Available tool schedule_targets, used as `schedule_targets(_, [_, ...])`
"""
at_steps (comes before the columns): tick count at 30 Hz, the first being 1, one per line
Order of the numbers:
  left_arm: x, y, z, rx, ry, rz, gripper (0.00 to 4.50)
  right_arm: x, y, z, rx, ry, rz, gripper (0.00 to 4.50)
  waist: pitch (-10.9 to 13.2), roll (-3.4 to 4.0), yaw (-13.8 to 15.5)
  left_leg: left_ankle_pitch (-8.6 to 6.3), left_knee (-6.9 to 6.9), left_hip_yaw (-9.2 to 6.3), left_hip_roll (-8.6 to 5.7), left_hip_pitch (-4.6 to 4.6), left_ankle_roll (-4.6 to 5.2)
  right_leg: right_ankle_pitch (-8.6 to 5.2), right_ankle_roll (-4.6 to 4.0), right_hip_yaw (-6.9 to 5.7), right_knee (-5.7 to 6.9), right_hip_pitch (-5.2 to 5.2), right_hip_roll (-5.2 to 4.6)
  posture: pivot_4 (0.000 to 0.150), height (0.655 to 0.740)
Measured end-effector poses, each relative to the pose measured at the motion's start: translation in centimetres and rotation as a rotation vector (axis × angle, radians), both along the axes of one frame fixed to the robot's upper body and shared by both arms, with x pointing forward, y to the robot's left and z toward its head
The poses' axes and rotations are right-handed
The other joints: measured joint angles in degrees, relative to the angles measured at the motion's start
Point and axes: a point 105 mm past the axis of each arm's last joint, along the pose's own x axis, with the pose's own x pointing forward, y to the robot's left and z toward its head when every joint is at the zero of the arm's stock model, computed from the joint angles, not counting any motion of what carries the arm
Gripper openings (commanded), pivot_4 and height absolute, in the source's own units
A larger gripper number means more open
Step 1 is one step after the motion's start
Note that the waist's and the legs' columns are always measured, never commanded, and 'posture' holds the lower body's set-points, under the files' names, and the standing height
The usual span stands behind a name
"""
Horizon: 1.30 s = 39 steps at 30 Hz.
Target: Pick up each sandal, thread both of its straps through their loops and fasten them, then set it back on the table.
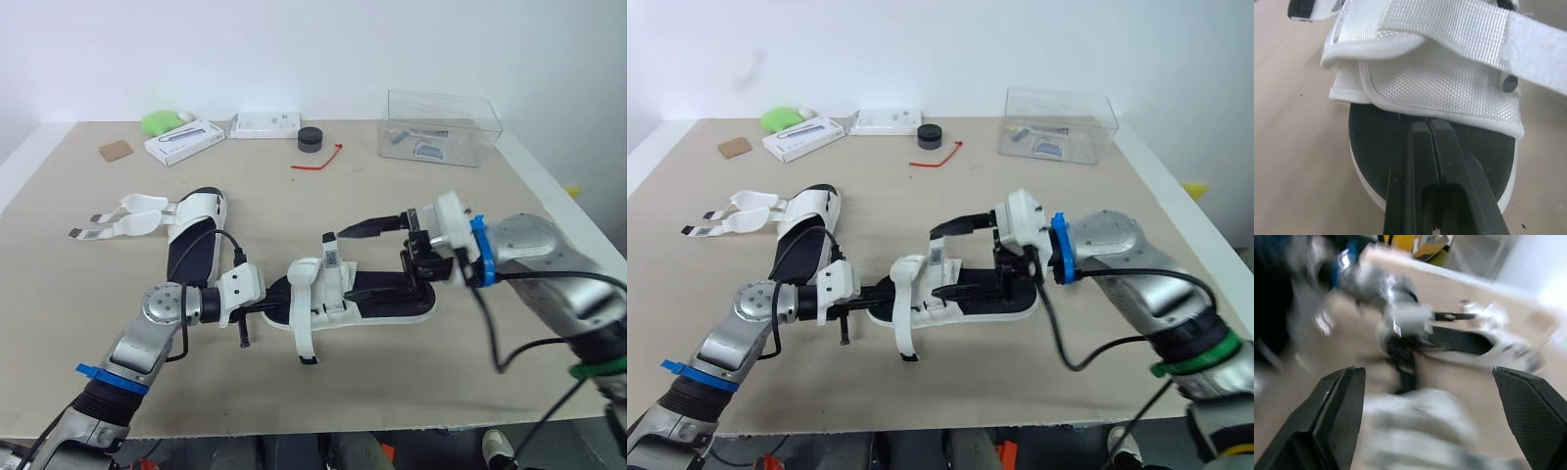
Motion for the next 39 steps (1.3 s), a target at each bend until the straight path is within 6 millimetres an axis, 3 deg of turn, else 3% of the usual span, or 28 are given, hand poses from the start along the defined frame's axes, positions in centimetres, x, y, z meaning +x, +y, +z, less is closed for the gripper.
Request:
schedule_targets(4, [0.1,0.0,0.0,-0.003,0.01,0.001,0.0,-3.2,0.6,-4.8,-0.106,0.418,-0.033,4.46,0.0,-0.03,0.0,0.05,0.03,-0.24,-0.03,-0.12,-0.01,-0.23,0.39,-0.12,0.0,0.0,0.1,0.15,0.74])
schedule_targets(7, [0.1,0.0,0.1,-0.004,0.019,-0.006,0.0,-3.5,0.5,-6.8,-0.16,0.526,-0.092,4.46,0.0,-0.06,0.0,0.05,0.06,-0.33,-0.05,-0.17,0.0,-0.26,0.47,-0.09,0.0,0.0,0.2,0.15,0.74])
schedule_targets(18, [0.3,-0.2,0.1,-0.006,0.033,-0.029,0.0,-2.7,2.6,-9.4,-0.19,0.585,-0.191,4.46,0.0,-0.07,0.0,0.05,0.11,-0.47,-0.07,-0.32,-0.01,-0.28,0.59,-0.02,-0.01,-0.03,0.52,0.15,0.74])
schedule_targets(19, [0.4,-0.2,0.1,-0.008,0.035,-0.03,0.0,-2.4,2.9,-9.7,-0.197,0.594,-0.219,4.08,0.0,-0.07,0.0,0.05,0.12,-0.46,-0.08,-0.32,-0.01,-0.27,0.62,-0.04,-0.01,-0.02,0.52,0.15,0.74])
schedule_targets(21, [0.4,-0.2,0.1,-0.008,0.035,-0.03,0.0,-2.3,2.9,-9.8,-0.197,0.6,-0.227,3.93,0.0,-0.07,0.0,0.05,0.12,-0.47,-0.09,-0.33,0.0,-0.27,0.63,-0.04,-0.02,-0.02,0.52,0.15,0.74])
schedule_targets(22, [0.4,-0.2,0.1,-0.008,0.035,-0.03,0.0,-2.2,3.0,-9.7,-0.194,0.599,-0.233,3.35,0.0,-0.07,0.0,0.05,0.12,-0.47,-0.09,-0.33,0.0,-0.27,0.63,-0.03,-0.01,-0.02,0.52,0.15,0.74])
schedule_targets(24, [0.5,-0.2,0.1,-0.008,0.036,-0.03,0.0,-1.8,3.1,-9.6,-0.189,0.604,-0.251,2.78,0.0,-0.08,0.0,0.05,0.13,-0.46,-0.09,-0.33,0.0,-0.26,0.63,-0.03,-0.01,-0.01,0.52,0.15,0.74])
schedule_targets(26, [0.5,-0.3,0.1,-0.009,0.036,-0.031,0.0,-1.2,3.3,-9.9,-0.188,0.629,-0.288,1.84,-0.1,-0.1,0.0,0.06,0.14,-0.48,-0.09,-0.33,0.0,-0.25,0.65,-0.03,-0.01,0.0,0.52,0.15,0.74])
schedule_targets(31, [0.5,-0.4,0.1,-0.011,0.036,-0.031,0.0,-0.6,3.4,-10.1,-0.182,0.695,-0.327,0.13,-0.1,-0.12,0.0,0.06,0.14,-0.48,-0.09,-0.37,0.0,-0.24,0.65,0.0,-0.03,-0.01,0.52,0.15,0.74])
schedule_targets(39, [0.4,-0.2,0.0,-0.015,0.036,-0.02,0.0,-0.6,3.3,-9.1,-0.171,0.795,-0.296,0.05,-0.1,-0.11,0.0,0.06,0.15,-0.47,-0.09,-0.35,0.0,-0.21,0.66,0.03,-0.02,0.0,0.52,0.15,0.74])
